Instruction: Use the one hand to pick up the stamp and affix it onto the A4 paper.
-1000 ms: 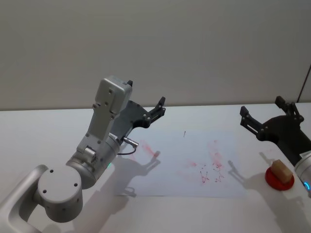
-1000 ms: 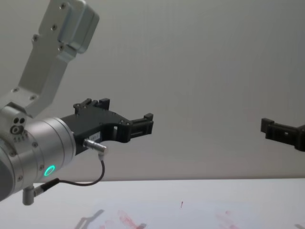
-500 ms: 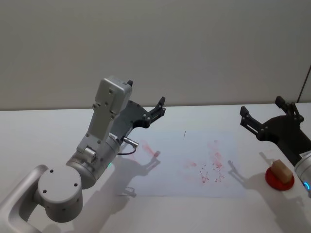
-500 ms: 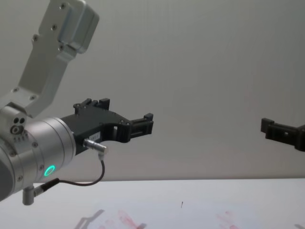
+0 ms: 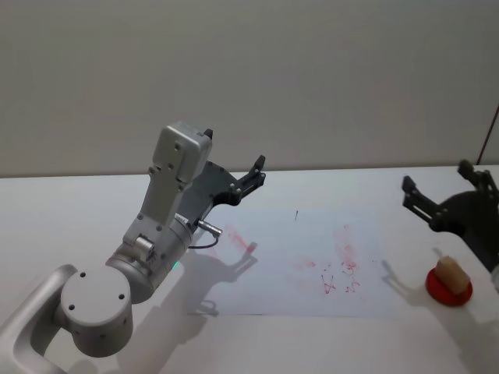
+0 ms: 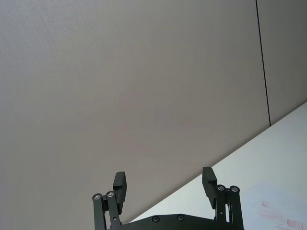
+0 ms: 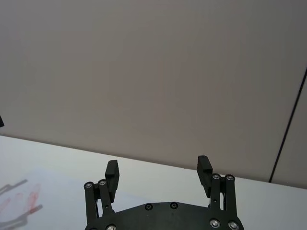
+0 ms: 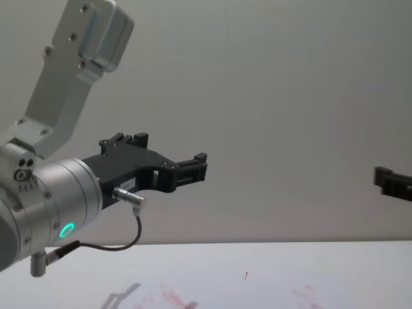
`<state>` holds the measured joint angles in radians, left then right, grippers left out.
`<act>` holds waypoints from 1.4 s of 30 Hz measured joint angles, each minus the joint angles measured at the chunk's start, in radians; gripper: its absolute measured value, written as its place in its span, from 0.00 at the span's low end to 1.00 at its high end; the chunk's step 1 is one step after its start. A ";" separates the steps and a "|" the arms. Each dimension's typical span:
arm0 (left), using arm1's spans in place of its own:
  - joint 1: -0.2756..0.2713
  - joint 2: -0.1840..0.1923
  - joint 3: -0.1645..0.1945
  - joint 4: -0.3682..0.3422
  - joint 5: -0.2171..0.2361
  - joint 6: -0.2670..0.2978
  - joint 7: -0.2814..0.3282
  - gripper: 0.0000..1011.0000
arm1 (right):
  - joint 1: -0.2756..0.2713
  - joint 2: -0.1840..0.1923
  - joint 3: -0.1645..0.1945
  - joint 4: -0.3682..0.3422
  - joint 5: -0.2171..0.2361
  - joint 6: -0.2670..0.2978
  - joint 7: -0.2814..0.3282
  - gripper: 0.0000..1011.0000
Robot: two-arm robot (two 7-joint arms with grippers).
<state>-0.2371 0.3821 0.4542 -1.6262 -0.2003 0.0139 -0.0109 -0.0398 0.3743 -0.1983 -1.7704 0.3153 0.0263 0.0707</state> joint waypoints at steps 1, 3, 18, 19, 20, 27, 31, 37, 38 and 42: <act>0.000 0.000 0.000 0.000 0.000 0.000 0.000 0.99 | -0.004 0.005 0.004 -0.001 0.004 -0.001 0.000 0.99; 0.000 0.000 0.000 0.000 0.000 0.000 0.000 0.99 | -0.021 0.025 0.018 -0.007 0.020 -0.004 0.000 0.99; 0.000 0.000 0.000 0.000 0.000 0.000 0.000 0.99 | -0.118 0.127 0.089 -0.038 0.098 0.007 0.018 0.99; 0.000 0.000 0.000 0.000 0.000 0.000 0.000 0.99 | -0.121 0.130 0.091 -0.038 0.100 0.008 0.020 0.99; 0.000 0.000 0.000 0.000 0.000 0.000 0.000 0.99 | -0.123 0.132 0.093 -0.039 0.102 0.008 0.021 0.99; 0.000 0.000 0.000 0.000 0.000 0.000 0.000 0.99 | -0.140 0.149 0.105 -0.043 0.114 0.013 0.031 0.99; 0.000 0.000 0.000 0.000 0.000 0.000 0.000 0.99 | -0.137 0.148 0.105 -0.043 0.114 0.013 0.035 0.99; 0.000 0.000 0.000 0.000 0.000 0.000 0.000 0.99 | -0.134 0.147 0.107 -0.042 0.113 0.018 0.041 0.99; 0.000 0.000 0.000 0.000 0.000 0.000 0.000 0.99 | -0.135 0.148 0.108 -0.042 0.114 0.019 0.041 0.99; 0.000 0.000 0.000 0.000 0.000 0.000 0.000 0.99 | -0.149 0.156 0.115 -0.048 0.121 0.026 0.041 0.99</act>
<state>-0.2371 0.3821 0.4542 -1.6262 -0.2004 0.0139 -0.0109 -0.1885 0.5307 -0.0829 -1.8182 0.4366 0.0519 0.1112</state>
